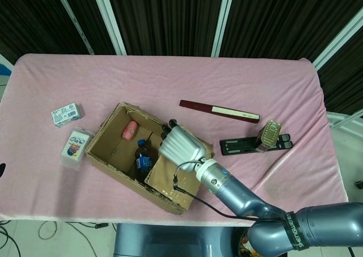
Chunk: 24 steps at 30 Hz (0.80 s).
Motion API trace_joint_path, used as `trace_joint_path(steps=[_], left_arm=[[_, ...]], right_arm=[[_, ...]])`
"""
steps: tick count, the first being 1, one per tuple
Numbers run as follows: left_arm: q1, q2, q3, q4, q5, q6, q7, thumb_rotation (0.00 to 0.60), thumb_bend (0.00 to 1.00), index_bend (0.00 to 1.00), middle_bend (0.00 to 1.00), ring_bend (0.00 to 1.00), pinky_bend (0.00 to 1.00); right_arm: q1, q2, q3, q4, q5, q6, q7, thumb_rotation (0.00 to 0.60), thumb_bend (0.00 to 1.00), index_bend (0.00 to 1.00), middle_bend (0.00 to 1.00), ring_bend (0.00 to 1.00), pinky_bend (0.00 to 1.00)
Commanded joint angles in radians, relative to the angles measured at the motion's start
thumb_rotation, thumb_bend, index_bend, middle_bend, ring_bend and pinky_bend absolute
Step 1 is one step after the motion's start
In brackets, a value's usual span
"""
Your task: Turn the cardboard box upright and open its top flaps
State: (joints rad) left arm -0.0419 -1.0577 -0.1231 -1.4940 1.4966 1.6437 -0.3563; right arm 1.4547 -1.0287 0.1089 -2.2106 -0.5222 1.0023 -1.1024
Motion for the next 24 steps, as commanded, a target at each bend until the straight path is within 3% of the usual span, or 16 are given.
trace_joint_path(steps=[1, 10, 24], left_arm=[[0.000, -0.001, 0.000, 0.002, 0.000, -0.002, -0.003, 0.600, 0.26, 0.07, 0.06, 0.01, 0.04], [-0.001, -0.003, -0.001, 0.006, -0.005, -0.008, -0.005, 0.600, 0.26, 0.07, 0.06, 0.01, 0.04], [-0.001, -0.003, -0.002, 0.008, -0.008, -0.013, -0.007, 0.600, 0.26, 0.07, 0.06, 0.01, 0.04]], right_arm=[[0.023, 0.013, 0.000, -0.018, 0.054, 0.000, 0.002, 0.600, 0.48, 0.51, 0.35, 0.19, 0.25], [0.081, 0.048, -0.010, -0.048, 0.164, 0.006, -0.021, 0.600, 0.36, 0.45, 0.34, 0.18, 0.25], [0.154, 0.160, -0.008, -0.123, 0.247, -0.018, -0.030, 0.600, 0.34, 0.44, 0.33, 0.18, 0.25]])
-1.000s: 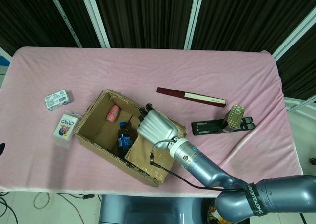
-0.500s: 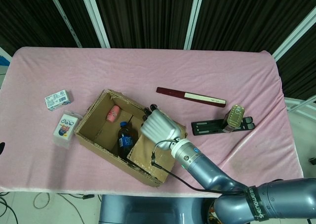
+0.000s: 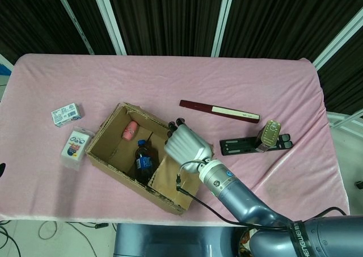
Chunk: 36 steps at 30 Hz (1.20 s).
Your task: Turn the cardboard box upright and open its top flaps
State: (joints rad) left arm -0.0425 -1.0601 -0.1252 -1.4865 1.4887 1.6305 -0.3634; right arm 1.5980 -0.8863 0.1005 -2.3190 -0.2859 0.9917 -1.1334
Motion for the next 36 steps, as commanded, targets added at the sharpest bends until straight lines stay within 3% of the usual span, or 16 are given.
trace_joint_path(steps=[1, 20, 36], left_arm=[[0.000, 0.000, 0.000, 0.001, 0.001, 0.000, 0.000, 0.600, 0.26, 0.07, 0.06, 0.01, 0.04], [-0.001, -0.001, 0.001, 0.006, 0.007, 0.001, 0.006, 0.600, 0.26, 0.07, 0.06, 0.01, 0.04], [0.000, -0.005, 0.002, 0.011, 0.017, 0.011, 0.017, 0.600, 0.26, 0.07, 0.06, 0.01, 0.04]], right_arm=[[0.014, 0.024, 0.001, -0.019, 0.015, -0.009, 0.003, 0.600, 0.34, 0.44, 0.33, 0.18, 0.25], [0.034, 0.172, 0.004, -0.037, -0.012, -0.131, 0.067, 0.600, 0.34, 0.43, 0.33, 0.18, 0.25], [-0.018, 0.362, 0.005, -0.037, -0.110, -0.360, 0.210, 0.600, 0.33, 0.43, 0.33, 0.18, 0.25]])
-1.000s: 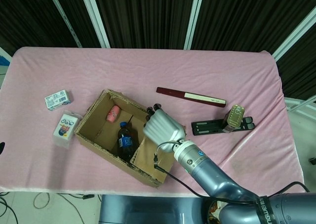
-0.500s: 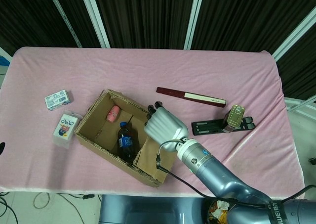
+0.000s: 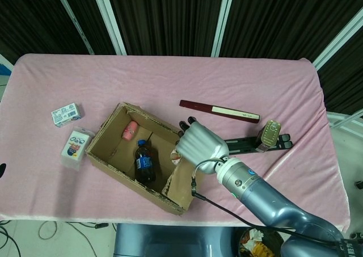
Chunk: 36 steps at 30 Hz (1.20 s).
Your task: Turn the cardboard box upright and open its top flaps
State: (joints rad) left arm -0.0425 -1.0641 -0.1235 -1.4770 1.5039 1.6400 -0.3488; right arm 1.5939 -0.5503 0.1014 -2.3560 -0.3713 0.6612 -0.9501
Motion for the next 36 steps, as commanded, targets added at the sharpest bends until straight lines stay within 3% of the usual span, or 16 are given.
trace_joint_path(steps=[1, 19, 36], left_arm=[[0.000, -0.001, 0.000, 0.002, 0.001, 0.001, 0.003, 0.600, 0.26, 0.07, 0.06, 0.01, 0.04], [-0.002, -0.005, 0.002, 0.007, 0.007, 0.003, 0.017, 0.600, 0.26, 0.07, 0.06, 0.01, 0.04], [-0.002, -0.009, 0.004, 0.010, 0.011, 0.008, 0.029, 0.600, 0.26, 0.07, 0.06, 0.01, 0.04]], right_arm=[[-0.018, 0.035, 0.006, 0.000, -0.032, -0.041, 0.037, 0.600, 0.32, 0.43, 0.33, 0.18, 0.25], [-0.102, 0.220, 0.041, 0.000, -0.159, -0.245, 0.203, 0.600, 0.30, 0.43, 0.33, 0.18, 0.25], [-0.318, 0.404, 0.166, 0.000, -0.399, -0.392, 0.463, 0.600, 0.25, 0.42, 0.33, 0.16, 0.25]])
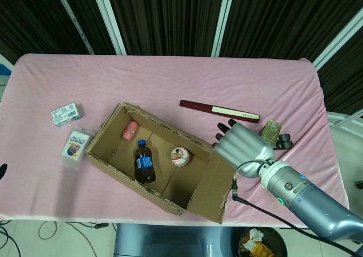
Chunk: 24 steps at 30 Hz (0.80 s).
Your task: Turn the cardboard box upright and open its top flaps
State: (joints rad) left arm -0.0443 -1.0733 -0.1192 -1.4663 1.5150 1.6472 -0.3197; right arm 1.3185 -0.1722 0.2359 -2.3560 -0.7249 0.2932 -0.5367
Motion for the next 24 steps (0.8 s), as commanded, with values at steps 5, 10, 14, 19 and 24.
trace_joint_path(steps=[5, 10, 14, 19, 24], left_arm=[[0.001, 0.000, 0.001, -0.002, 0.003, 0.004, 0.006, 0.600, 0.26, 0.07, 0.06, 0.01, 0.04], [0.002, -0.002, 0.003, 0.000, 0.006, 0.008, 0.015, 0.600, 0.26, 0.07, 0.06, 0.01, 0.04], [0.003, -0.002, 0.004, 0.003, 0.007, 0.010, 0.019, 0.600, 0.26, 0.07, 0.06, 0.01, 0.04], [0.003, -0.004, 0.006, 0.007, 0.008, 0.007, 0.027, 0.600, 0.26, 0.07, 0.06, 0.01, 0.04], [0.004, -0.003, 0.016, 0.008, 0.018, 0.004, 0.050, 0.600, 0.26, 0.06, 0.06, 0.01, 0.04]], right_arm=[[-0.122, 0.049, 0.069, 0.000, -0.135, -0.042, 0.140, 0.600, 0.23, 0.41, 0.33, 0.16, 0.25], [-0.234, 0.058, 0.087, 0.000, -0.267, -0.001, 0.216, 0.600, 0.23, 0.39, 0.33, 0.16, 0.25], [-0.336, 0.072, 0.073, 0.000, -0.385, 0.089, 0.234, 0.600, 0.23, 0.34, 0.32, 0.15, 0.24], [-0.440, 0.089, 0.040, 0.000, -0.470, 0.192, 0.249, 0.600, 0.23, 0.28, 0.28, 0.14, 0.24], [-0.580, 0.040, -0.037, 0.000, -0.527, 0.388, 0.192, 0.600, 0.23, 0.15, 0.14, 0.05, 0.24]])
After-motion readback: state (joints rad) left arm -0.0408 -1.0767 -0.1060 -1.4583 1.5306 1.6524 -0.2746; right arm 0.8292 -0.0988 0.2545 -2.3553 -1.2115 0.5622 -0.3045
